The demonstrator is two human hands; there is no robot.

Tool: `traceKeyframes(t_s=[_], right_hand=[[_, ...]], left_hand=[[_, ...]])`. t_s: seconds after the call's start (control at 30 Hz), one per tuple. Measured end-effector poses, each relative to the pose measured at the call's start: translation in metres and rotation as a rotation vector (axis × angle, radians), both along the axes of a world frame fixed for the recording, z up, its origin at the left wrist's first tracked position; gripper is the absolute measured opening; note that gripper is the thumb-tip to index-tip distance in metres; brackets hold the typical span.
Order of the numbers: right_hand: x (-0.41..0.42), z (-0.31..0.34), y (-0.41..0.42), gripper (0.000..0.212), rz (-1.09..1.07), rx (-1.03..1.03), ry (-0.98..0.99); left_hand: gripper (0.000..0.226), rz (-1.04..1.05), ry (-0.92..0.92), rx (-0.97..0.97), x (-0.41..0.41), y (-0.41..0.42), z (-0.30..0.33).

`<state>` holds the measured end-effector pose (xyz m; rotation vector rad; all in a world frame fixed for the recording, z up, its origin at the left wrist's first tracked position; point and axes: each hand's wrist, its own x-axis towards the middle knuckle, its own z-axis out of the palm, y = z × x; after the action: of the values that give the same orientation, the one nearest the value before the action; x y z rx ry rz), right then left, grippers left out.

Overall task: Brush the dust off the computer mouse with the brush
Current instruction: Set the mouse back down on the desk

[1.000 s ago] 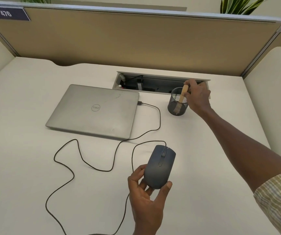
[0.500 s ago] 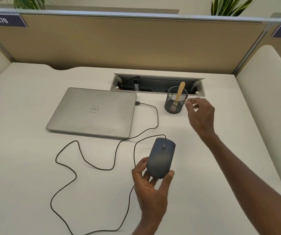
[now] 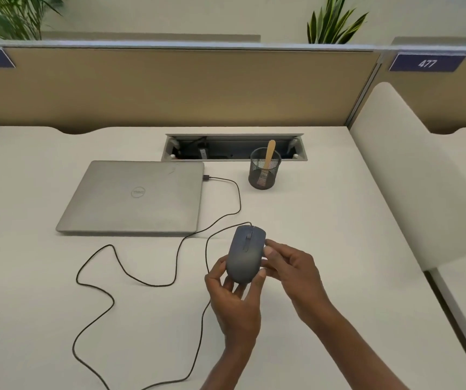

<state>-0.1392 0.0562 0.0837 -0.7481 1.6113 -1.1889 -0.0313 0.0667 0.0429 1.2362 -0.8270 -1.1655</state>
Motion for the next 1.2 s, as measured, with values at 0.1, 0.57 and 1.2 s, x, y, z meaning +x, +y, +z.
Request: traceKeyframes(t_s=[0.1, 0.57, 1.2], right_hand=[[0.006, -0.002, 0.004, 0.028, 0.003, -0.036, -0.076], [0.003, -0.024, -0.001, 0.037, 0.007, 0.012, -0.096], [-0.021, -0.070, -0.026, 0.032, 0.097, 0.118, 0.089]], left_hand=[[0.064, -0.004, 0.010, 0.001, 0.000, 0.003, -0.002], [0.065, -0.187, -0.096, 0.045, 0.018, 0.005, -0.016], [0.035, -0.284, -0.211, 0.278, 0.014, -0.027, -0.041]])
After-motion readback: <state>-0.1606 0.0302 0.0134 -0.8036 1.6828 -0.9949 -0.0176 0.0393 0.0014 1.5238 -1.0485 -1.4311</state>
